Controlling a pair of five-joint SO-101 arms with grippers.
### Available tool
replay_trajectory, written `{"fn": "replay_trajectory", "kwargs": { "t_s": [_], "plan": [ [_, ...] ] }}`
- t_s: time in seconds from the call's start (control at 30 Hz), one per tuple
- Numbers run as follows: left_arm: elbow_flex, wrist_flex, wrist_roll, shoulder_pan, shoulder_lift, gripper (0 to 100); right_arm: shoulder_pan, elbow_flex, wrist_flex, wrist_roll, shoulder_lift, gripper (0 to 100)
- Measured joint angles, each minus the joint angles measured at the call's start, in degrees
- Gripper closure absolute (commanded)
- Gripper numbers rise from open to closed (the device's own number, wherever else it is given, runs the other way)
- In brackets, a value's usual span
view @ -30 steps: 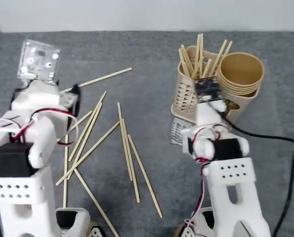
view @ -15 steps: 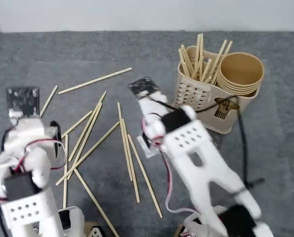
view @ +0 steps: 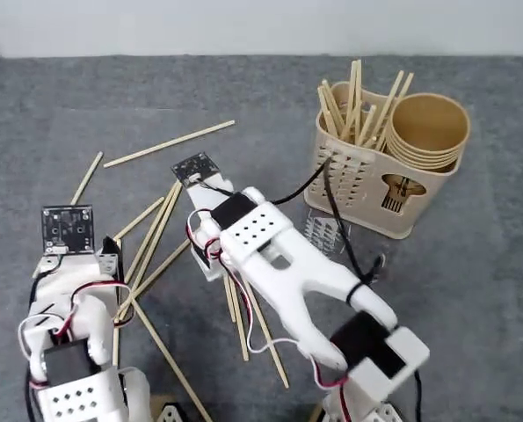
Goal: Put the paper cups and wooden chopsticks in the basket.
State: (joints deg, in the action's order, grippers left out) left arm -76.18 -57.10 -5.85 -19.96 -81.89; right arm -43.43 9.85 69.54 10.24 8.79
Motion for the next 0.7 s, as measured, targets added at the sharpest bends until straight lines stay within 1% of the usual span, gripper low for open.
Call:
{"fn": "replay_trajectory", "kwargs": {
  "t_s": [0.13, 0.23, 0.43, 0.6, 0.7],
  "plan": [
    [-1.8, 0.0, 0.0, 0.0, -0.2, 86, -0.4, -1.2, -6.3, 0.0, 4.5, 83.3],
    [-2.7, 0.0, 0.0, 0.0, -0.2, 86, -0.4, -5.5, -7.6, 0.0, 8.7, 83.3],
    [-3.2, 0.0, 0.0, 0.0, -0.3, 86, -0.4, -15.5, -7.4, 0.0, 19.4, 83.3],
    [-3.9, 0.0, 0.0, 0.0, -0.3, 86, 0.2, -24.0, -3.2, 0.0, 25.4, 83.3],
    [-3.9, 0.0, 0.0, 0.0, -0.3, 86, 2.1, -28.2, -0.7, 0.0, 29.1, 83.3]
  ]
}}
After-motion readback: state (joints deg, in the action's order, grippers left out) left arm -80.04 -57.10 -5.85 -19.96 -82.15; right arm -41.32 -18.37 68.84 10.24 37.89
